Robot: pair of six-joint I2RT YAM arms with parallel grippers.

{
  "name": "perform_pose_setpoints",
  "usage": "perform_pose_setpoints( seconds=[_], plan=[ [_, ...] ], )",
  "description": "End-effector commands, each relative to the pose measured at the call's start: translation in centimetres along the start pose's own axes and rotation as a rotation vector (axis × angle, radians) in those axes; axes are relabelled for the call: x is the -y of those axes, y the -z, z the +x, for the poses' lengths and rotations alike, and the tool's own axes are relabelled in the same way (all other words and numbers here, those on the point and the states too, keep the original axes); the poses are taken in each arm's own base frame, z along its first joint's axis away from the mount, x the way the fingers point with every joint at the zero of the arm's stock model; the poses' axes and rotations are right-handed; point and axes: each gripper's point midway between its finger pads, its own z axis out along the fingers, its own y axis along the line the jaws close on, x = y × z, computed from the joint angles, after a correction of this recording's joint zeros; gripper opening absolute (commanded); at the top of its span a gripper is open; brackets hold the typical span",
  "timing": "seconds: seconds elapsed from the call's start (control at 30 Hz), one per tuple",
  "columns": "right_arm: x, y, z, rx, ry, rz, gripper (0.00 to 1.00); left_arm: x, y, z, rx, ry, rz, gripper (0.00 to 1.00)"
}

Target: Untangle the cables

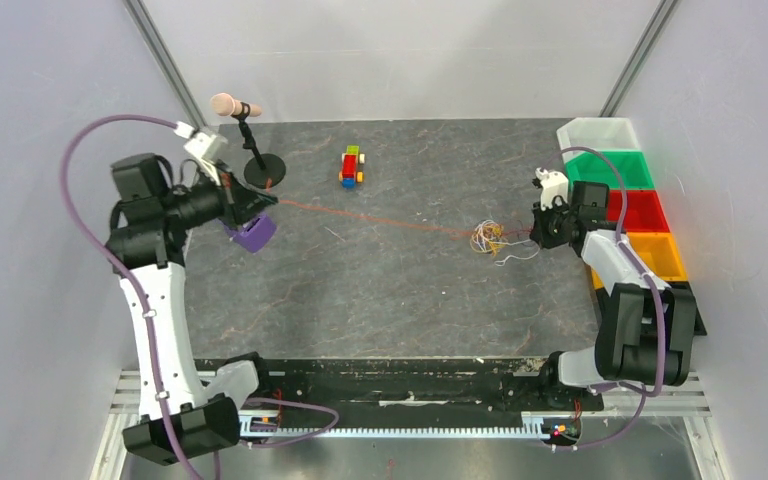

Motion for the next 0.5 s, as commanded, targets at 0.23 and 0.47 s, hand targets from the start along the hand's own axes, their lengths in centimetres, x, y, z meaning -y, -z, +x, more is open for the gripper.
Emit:
perform_pose_setpoints(
  seconds=[0.23, 0.47],
  plan=[
    [1.2, -0.7, -0.1, 0.032, 0.084, -0.001, 0.0, 0.1, 5.9, -14.4, 0.37, 0.006, -0.02, 0.02],
    [0.9, -1.2, 2.6, -0.027, 0.127, -0.013, 0.0, 0.1, 8.8, -22.0, 0.529, -0.015, -0.023, 0.02]
  ],
)
